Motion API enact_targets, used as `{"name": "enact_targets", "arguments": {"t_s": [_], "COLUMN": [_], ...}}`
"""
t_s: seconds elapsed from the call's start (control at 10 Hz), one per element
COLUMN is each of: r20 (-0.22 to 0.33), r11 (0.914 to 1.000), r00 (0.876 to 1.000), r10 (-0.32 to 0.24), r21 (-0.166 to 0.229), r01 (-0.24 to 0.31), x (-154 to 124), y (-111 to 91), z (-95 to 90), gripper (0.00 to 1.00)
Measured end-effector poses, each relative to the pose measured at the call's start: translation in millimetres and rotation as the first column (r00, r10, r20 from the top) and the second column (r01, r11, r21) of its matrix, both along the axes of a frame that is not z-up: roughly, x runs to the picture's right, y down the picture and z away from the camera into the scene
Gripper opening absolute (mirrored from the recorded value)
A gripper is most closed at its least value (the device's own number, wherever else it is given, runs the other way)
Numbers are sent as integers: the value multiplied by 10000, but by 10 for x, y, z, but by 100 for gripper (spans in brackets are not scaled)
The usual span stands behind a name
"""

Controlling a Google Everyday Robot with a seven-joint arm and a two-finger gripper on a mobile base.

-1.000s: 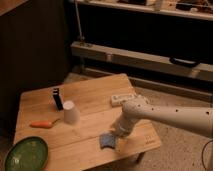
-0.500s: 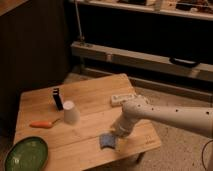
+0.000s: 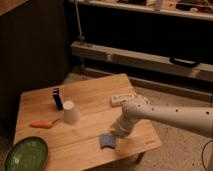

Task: Drag the pepper across the table

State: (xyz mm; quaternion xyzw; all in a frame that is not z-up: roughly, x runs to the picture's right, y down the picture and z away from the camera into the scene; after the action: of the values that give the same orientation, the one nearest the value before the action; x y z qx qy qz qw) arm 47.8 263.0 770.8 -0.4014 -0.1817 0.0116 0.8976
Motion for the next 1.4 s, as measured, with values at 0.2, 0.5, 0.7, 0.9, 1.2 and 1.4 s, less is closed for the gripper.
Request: {"name": "enact_targets", "arguments": {"t_s": [0.2,0.5,0.7,0.9,1.2,1.4], "r20": [1,1,-24,-353,-644,-511], "r11": [10000,10000,10000,9995,9910,9825], "r00": [10000,10000,10000,9993,9979,9985], "r10": [0,-1,-8,116,119,-210], "r21": [0,0,7,283,1340,1841], "r01": [0,1,8,-106,-31,301], "x": [0,0,3,45,45,-200], "y": [0,0,-2,-66,-592,-892], "z": [0,0,-2,-8,-60,-110], "gripper": [80,80,80,80,80,80]}}
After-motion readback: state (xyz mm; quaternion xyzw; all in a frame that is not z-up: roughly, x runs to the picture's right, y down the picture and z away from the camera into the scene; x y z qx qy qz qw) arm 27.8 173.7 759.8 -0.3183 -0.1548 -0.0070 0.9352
